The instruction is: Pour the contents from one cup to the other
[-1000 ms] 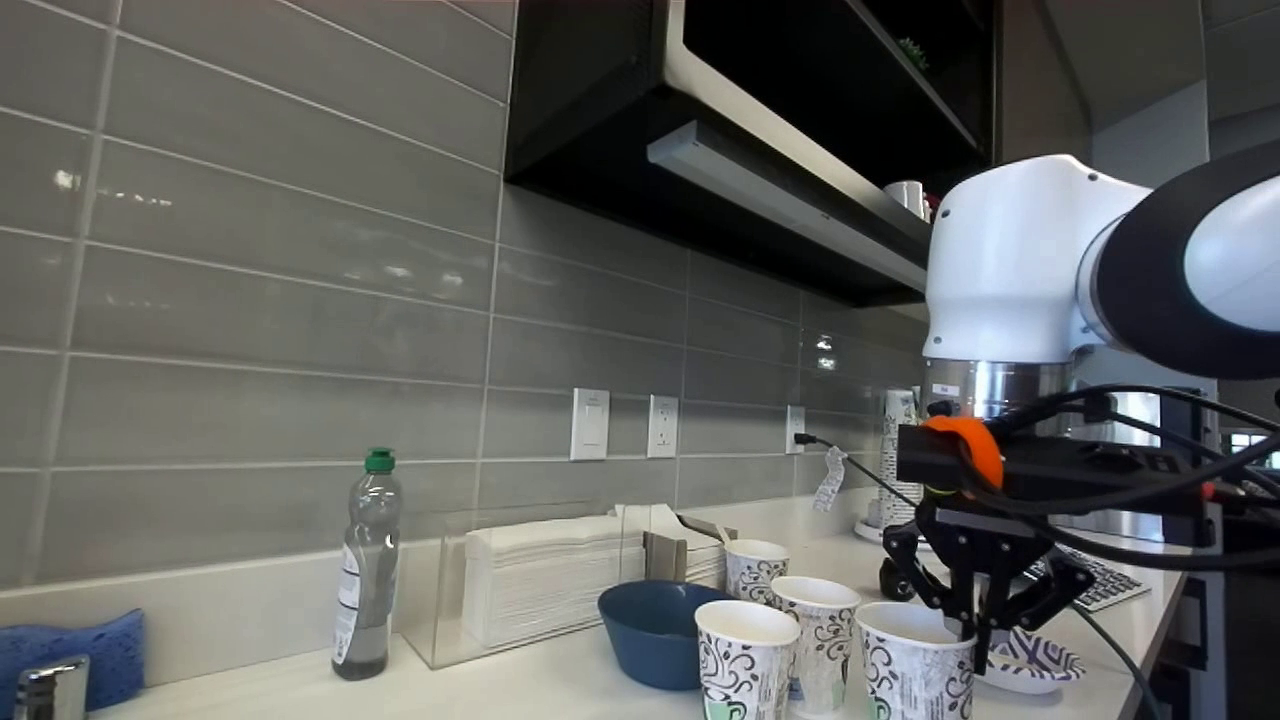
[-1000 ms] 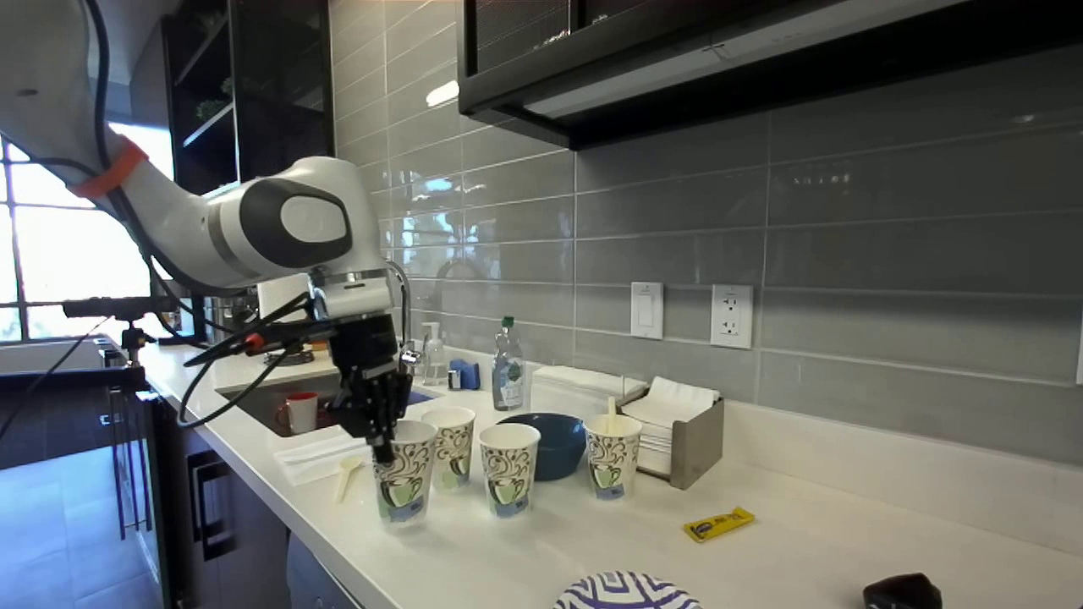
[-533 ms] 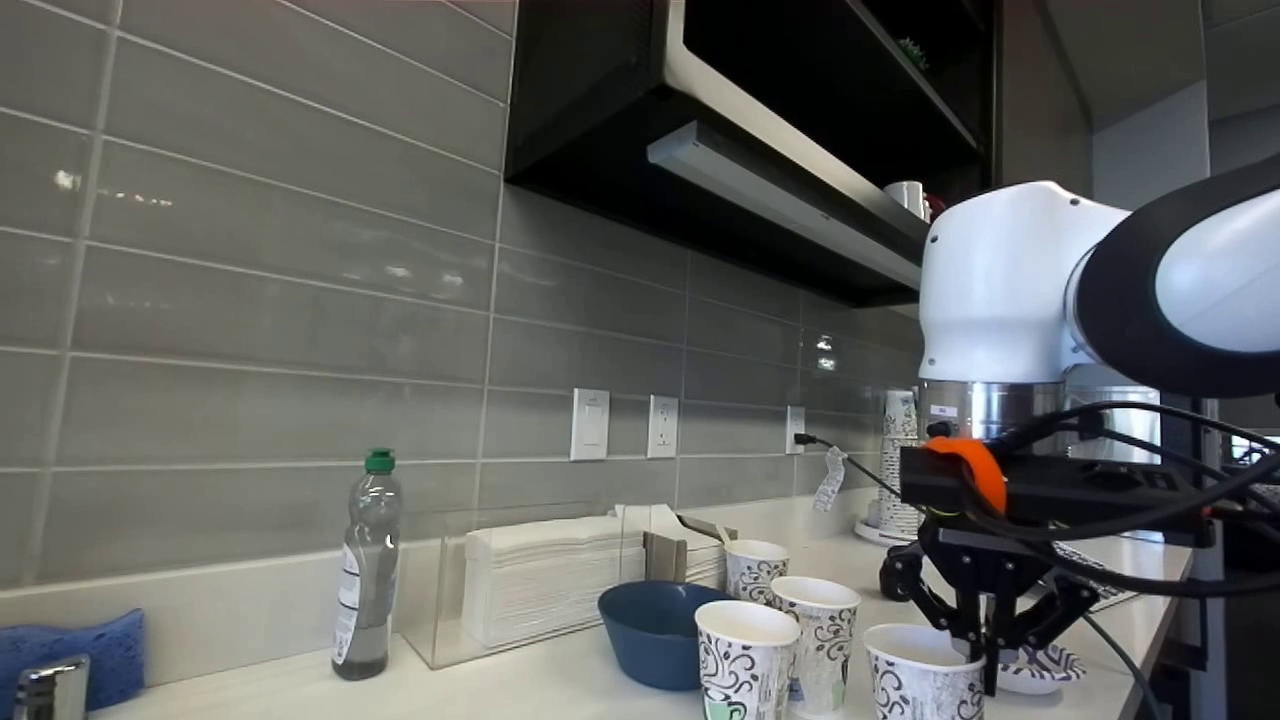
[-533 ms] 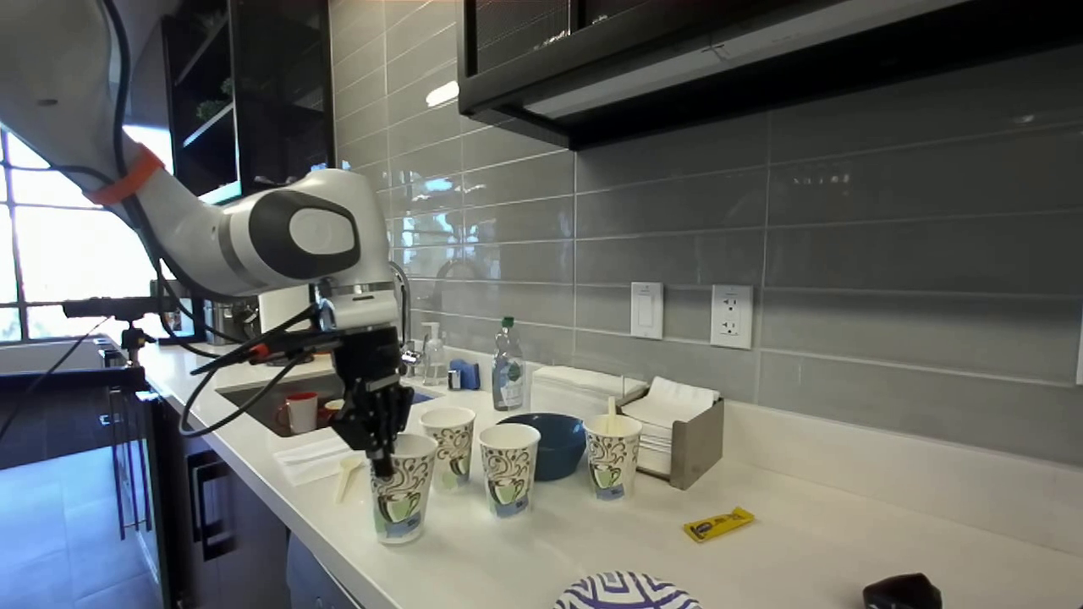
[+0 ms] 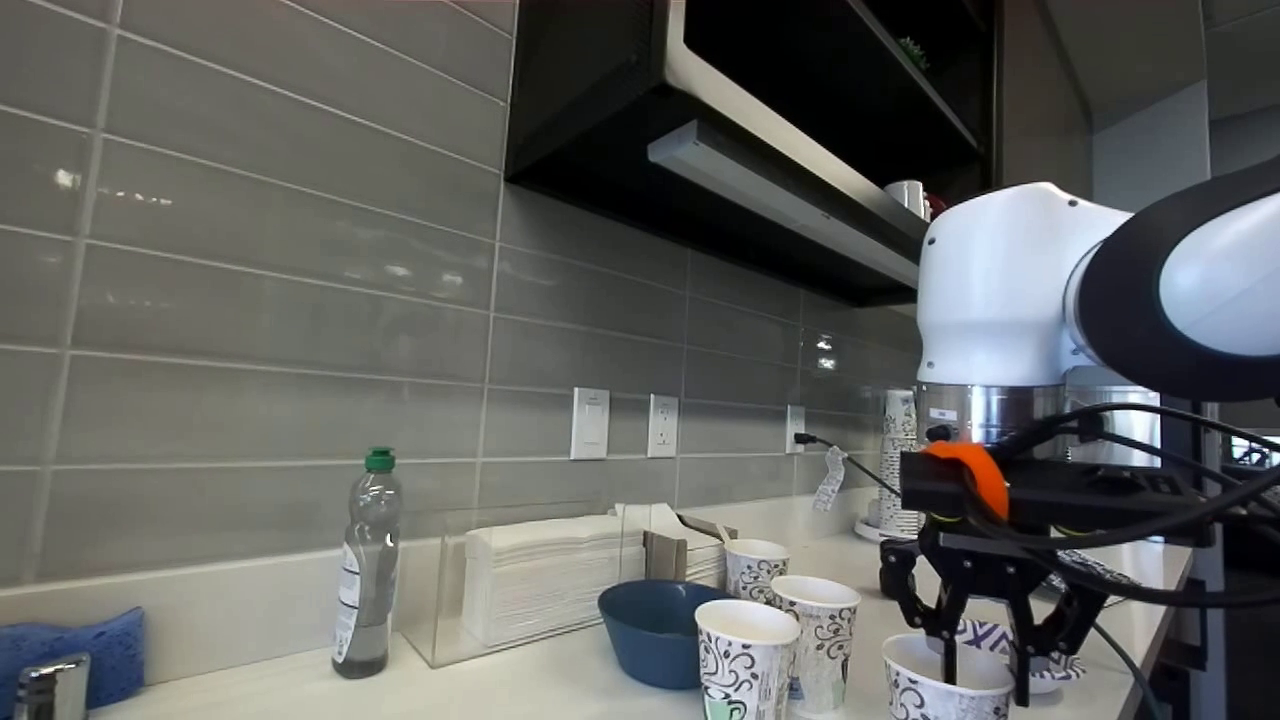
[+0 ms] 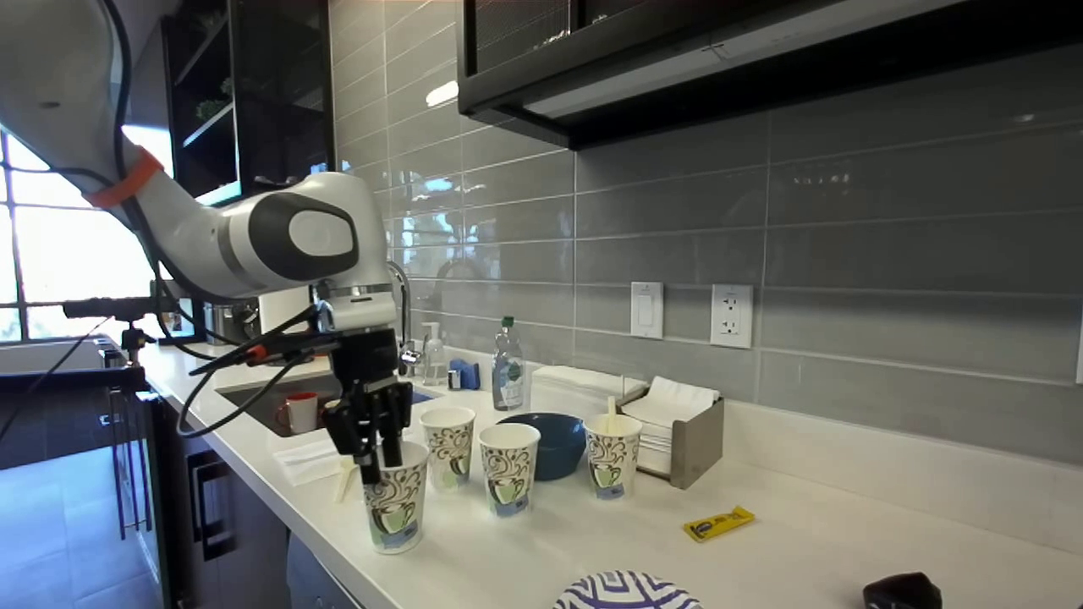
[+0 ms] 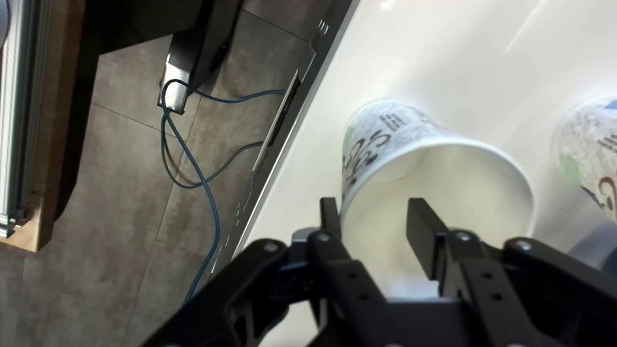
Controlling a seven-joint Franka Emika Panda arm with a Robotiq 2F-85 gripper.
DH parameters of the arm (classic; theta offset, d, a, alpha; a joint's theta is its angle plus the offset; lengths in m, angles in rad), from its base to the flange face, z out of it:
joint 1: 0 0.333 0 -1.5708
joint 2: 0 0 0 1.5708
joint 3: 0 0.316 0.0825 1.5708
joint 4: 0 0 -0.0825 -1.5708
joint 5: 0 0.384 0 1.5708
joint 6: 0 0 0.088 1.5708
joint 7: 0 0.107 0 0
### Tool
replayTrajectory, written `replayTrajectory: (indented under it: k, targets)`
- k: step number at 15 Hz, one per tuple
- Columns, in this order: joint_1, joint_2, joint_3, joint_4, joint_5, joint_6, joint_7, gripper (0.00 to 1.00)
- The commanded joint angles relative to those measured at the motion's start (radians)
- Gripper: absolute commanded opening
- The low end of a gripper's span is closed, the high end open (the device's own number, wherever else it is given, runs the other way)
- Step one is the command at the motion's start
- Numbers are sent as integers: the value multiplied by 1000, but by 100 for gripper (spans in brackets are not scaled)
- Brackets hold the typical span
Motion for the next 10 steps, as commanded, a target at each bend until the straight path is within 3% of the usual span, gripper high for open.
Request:
replayTrajectory:
  k: [1, 5, 10]
  targets:
    - [-19, -56, 41, 1, 5, -50, 30, 74]
    - [-11, -155, 73, 4, -1, -195, 62, 99]
    - [8, -315, 126, 12, -45, -393, 55, 100]
